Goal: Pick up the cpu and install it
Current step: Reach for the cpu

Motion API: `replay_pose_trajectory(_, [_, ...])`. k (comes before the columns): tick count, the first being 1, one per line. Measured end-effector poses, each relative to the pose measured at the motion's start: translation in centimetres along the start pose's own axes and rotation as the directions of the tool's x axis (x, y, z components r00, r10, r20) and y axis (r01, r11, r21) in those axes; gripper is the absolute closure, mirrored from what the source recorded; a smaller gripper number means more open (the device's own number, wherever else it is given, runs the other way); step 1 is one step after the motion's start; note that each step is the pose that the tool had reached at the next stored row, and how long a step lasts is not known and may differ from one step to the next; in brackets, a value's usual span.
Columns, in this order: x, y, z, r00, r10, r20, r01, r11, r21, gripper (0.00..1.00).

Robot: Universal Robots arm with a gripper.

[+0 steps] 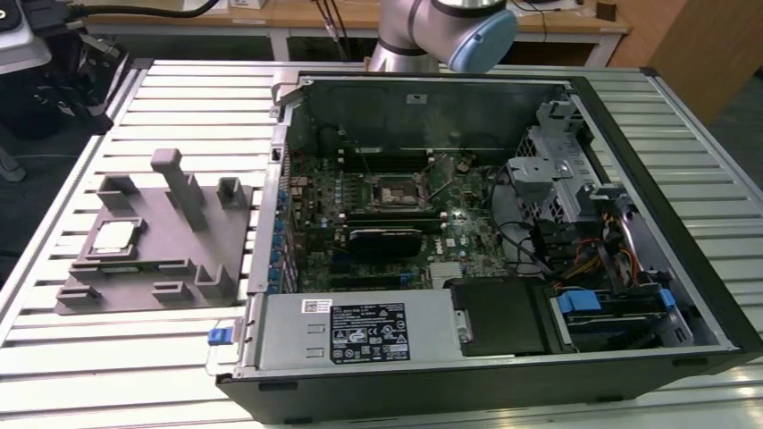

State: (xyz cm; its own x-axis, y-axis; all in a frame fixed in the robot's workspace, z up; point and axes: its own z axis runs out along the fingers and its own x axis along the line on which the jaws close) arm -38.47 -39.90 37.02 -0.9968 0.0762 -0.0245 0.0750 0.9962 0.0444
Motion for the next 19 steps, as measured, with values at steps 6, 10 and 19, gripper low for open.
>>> replay_pose_trajectory(6, [1.86, -0.14, 0.08, 1.0, 0.0, -0.0001, 0.0, 1.0, 0.0001, 0.89])
replay_pose_trajectory(10, [3.21, -0.25, 0.12, 1.0, 0.0, -0.0001, 0.0, 1.0, 0.0001, 0.89])
replay_pose_trajectory(19, [5.59, -0.43, 0.2, 1.0, 0.0, 0.0, 0.0, 1.0, 0.0, 0.89])
